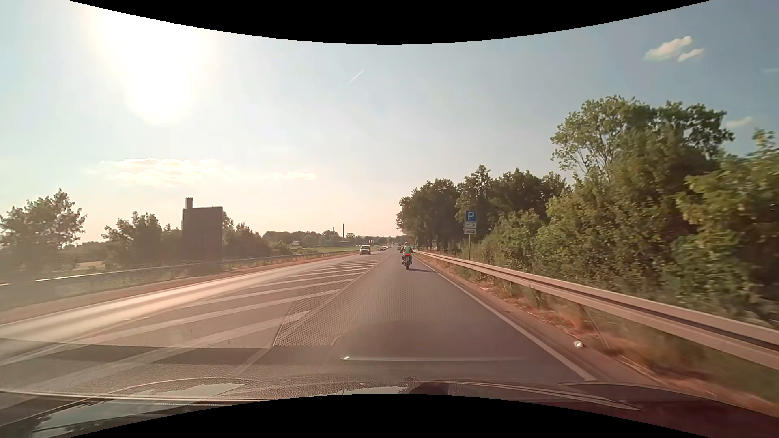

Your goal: Follow the waypoints while adhering to traffic rules and regulations

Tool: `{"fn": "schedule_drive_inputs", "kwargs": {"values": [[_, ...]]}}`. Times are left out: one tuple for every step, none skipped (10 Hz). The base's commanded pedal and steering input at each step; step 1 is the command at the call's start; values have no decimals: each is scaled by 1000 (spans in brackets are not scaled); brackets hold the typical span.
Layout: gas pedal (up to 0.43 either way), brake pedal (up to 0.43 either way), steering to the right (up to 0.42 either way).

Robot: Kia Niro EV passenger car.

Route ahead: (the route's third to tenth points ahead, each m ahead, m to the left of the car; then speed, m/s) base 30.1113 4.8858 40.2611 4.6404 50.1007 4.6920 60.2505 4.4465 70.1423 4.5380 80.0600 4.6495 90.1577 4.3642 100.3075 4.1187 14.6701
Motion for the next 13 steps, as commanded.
{"fn": "schedule_drive_inputs", "kwargs": {"values": [[220, 0, 0], [220, 0, 0], [220, 0, -1], [220, 0, 0], [209, 0, -1], [197, 0, -1], [169, 0, 0], [169, 0, -1], [169, 0, -1], [177, 0, -1], [189, 0, -1], [197, 0, -1], [197, 0, -1]]}}
